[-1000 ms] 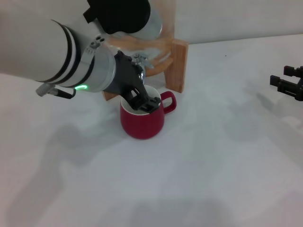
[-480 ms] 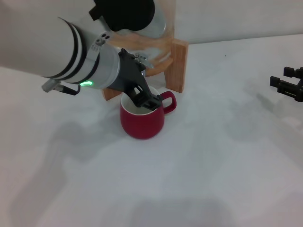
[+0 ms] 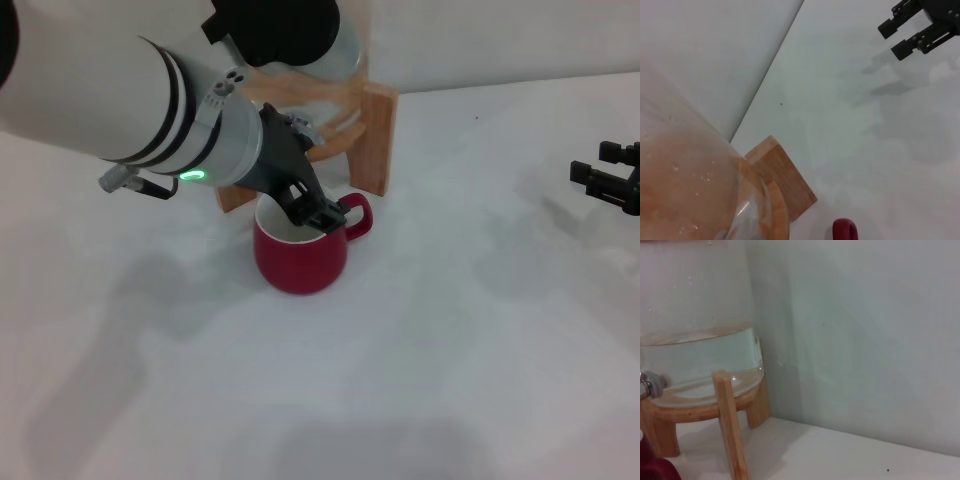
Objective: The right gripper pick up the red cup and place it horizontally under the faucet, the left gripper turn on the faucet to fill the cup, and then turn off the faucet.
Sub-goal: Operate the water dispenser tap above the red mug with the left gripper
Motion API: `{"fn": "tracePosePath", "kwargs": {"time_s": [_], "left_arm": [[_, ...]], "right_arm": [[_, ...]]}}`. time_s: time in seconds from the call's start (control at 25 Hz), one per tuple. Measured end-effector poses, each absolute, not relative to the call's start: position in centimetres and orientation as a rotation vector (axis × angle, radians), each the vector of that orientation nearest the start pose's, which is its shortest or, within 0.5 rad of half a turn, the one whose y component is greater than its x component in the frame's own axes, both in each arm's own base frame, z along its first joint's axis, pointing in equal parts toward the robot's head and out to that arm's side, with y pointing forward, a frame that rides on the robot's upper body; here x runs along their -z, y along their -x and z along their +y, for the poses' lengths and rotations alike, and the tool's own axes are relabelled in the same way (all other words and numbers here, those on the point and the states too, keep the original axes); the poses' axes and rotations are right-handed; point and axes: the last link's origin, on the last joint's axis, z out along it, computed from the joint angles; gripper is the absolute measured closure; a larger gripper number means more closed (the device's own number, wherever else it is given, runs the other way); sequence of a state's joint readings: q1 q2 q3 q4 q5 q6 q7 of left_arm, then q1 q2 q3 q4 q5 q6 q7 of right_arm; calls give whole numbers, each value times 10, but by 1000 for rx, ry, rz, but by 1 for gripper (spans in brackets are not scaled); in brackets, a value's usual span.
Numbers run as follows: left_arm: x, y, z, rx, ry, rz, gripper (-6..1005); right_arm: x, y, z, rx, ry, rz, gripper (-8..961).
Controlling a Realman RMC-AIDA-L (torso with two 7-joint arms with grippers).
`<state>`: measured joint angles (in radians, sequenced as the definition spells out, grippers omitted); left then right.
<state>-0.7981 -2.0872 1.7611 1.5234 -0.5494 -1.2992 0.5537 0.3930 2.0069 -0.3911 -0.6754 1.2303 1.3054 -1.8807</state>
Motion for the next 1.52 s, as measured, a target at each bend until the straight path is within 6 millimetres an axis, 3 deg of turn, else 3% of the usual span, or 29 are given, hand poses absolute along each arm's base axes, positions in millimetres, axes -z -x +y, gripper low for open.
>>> {"fn": "tracePosePath", "kwargs": {"time_s": [1.52], "left_arm": [[58,26,365,-312,2674,-28,200]], "right_arm": [[-94,-363,330,-544,2088,722,405]]}}
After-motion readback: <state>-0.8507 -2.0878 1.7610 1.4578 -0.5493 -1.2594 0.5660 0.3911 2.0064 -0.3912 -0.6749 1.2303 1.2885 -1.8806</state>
